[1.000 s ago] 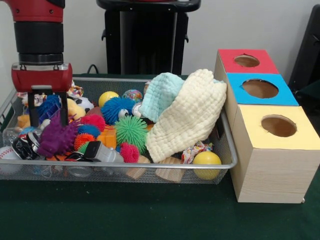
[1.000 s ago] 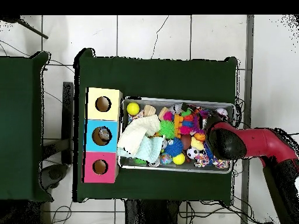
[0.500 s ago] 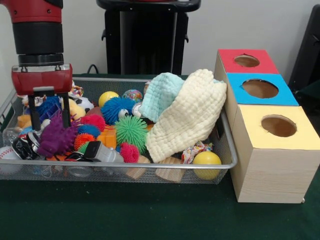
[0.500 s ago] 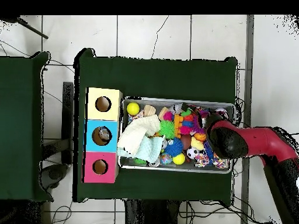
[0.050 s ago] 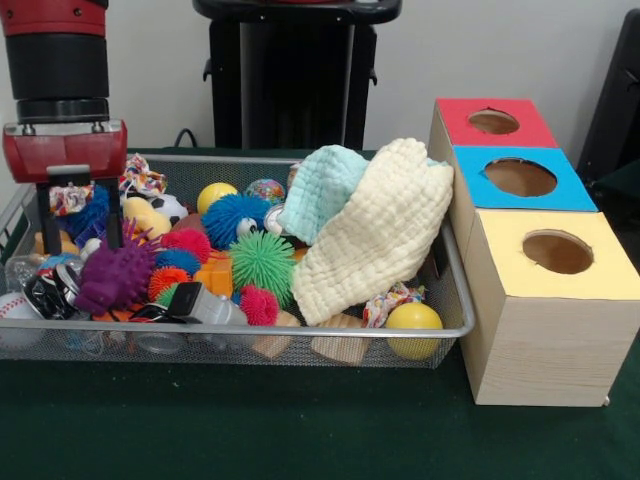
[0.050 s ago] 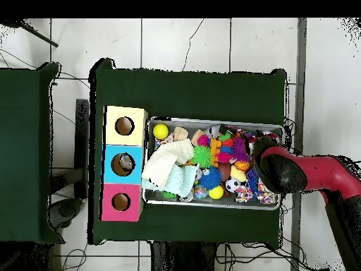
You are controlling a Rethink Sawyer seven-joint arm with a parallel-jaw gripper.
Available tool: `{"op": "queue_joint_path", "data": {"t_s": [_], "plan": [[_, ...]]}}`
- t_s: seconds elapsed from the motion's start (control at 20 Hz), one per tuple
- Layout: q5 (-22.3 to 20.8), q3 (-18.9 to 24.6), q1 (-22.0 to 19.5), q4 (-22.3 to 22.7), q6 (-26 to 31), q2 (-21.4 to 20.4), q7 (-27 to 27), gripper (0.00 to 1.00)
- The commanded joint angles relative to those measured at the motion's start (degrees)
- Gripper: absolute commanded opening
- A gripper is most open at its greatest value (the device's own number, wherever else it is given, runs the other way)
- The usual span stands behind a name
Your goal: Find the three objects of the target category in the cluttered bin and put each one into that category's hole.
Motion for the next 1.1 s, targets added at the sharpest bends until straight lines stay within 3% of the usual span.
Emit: {"op": "queue_joint_path", "data": {"t_s": [0.05,0.65,1.1], "plan": [[0.8,3.5,-1.0,1.6,8.9,-0.9,-19.7,1.0],[-5.8,-1.1,0.7,1.1,4.4,0.3,-14.5,1.0],[-8.8,-3.3,2.0,-1.0,4.7,1.6,-13.6,1.0]]}}
